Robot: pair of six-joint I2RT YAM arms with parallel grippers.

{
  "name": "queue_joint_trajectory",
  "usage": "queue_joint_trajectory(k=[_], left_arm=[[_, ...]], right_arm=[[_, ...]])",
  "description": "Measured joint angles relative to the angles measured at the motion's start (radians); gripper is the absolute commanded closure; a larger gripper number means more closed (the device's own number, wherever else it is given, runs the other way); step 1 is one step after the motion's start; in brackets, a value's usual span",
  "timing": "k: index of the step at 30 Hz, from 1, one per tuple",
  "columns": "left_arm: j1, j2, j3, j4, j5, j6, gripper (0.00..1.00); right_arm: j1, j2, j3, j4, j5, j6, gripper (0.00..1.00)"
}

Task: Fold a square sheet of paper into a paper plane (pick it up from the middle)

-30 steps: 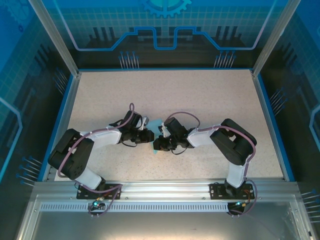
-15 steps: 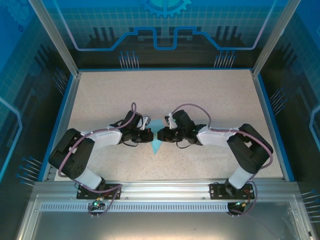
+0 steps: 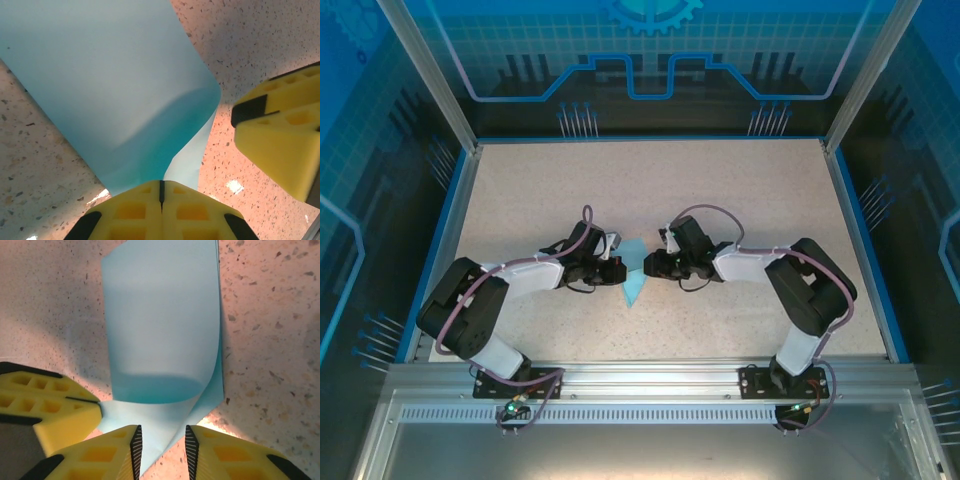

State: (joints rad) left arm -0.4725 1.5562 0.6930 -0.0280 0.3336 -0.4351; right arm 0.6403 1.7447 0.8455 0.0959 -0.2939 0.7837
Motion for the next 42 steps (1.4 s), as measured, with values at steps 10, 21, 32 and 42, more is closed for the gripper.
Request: queue_joint_trajectory(k=[10, 21, 32, 42], left_arm=[[0.0, 0.0, 0.0, -0.004, -0.005, -0.003, 1.0], [0.0, 0.002, 0.008, -0.003, -0.041, -0.004, 1.0], [0.0, 0.028, 0.013, -0.003, -0.061, -0.01, 1.0], [0.0, 0.049, 0.013, -0.003, -0.068, -0.01, 1.0]], right_arm=[[0.0, 0.068, 0.075, -0.022, 0.0, 0.0, 0.66], [0.0, 0.092, 0.08, -0.043, 0.01, 0.0, 0.62], [0.002, 0.093, 0.082, -0.047, 0.022, -0.003, 0.61], [0.02, 0.099, 0.111, -0.097, 0.068, -0.027, 0.62]])
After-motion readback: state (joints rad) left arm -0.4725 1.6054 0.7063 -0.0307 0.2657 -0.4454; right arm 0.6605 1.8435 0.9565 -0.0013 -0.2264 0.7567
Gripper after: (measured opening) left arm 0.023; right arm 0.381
